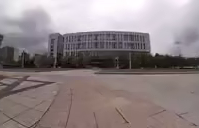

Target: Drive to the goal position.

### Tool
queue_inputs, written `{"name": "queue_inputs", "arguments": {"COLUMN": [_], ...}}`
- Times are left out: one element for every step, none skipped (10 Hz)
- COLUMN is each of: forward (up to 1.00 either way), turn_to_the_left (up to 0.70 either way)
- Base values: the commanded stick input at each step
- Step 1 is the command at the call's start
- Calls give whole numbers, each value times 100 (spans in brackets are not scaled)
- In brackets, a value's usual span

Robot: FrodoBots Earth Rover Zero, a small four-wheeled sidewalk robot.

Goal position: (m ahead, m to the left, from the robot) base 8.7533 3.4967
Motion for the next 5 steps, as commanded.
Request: {"name": "queue_inputs", "arguments": {"forward": [70, 70, 70, 70, 70], "turn_to_the_left": [12, 19, 26, 33, 25]}}
